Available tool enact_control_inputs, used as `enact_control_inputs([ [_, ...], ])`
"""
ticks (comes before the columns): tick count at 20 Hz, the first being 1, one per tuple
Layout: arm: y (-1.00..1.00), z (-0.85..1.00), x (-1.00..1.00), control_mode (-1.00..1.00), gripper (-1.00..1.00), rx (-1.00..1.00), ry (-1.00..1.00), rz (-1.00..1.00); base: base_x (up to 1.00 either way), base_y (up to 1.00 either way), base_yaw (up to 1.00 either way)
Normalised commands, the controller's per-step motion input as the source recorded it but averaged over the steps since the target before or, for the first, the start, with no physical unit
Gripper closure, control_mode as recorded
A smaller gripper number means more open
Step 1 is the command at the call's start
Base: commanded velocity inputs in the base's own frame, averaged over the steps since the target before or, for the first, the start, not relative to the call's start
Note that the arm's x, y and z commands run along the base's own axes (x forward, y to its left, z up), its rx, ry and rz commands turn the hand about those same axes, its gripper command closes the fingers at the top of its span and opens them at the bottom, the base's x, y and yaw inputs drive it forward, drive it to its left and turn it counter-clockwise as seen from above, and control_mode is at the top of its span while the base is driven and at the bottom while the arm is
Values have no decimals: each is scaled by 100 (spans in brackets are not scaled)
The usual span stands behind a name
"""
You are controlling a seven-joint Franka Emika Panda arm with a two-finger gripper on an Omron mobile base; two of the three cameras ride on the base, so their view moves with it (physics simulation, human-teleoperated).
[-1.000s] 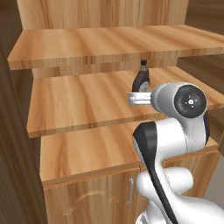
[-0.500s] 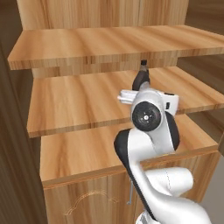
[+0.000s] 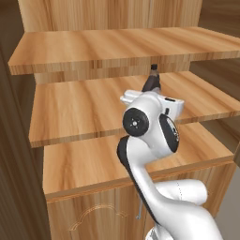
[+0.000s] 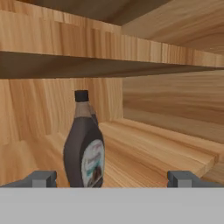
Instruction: Pick the syrup bottle and honey bottle from the cabinet and place them next to the mug.
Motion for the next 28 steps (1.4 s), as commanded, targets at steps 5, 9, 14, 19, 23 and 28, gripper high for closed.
enact_control_inputs([
  [5, 10, -4, 12, -100, -100, 0, -9, -19, 0, 0, 0],
  [9, 3, 0, 6, -100, -100, 0, -1, -10, 0, 0, 0],
  [14, 0, -1, 10, -100, -100, 0, 0, -2, 0, 0, 0],
  [19, -9, -4, 31, -100, -100, 0, 8, 0, 0, 0, 0],
  [23, -4, -15, 28, -100, -100, 0, 10, 0, 0, 0, 0],
  [28, 0, -28, 32, -100, -100, 0, 6, -1, 0, 0, 0],
])
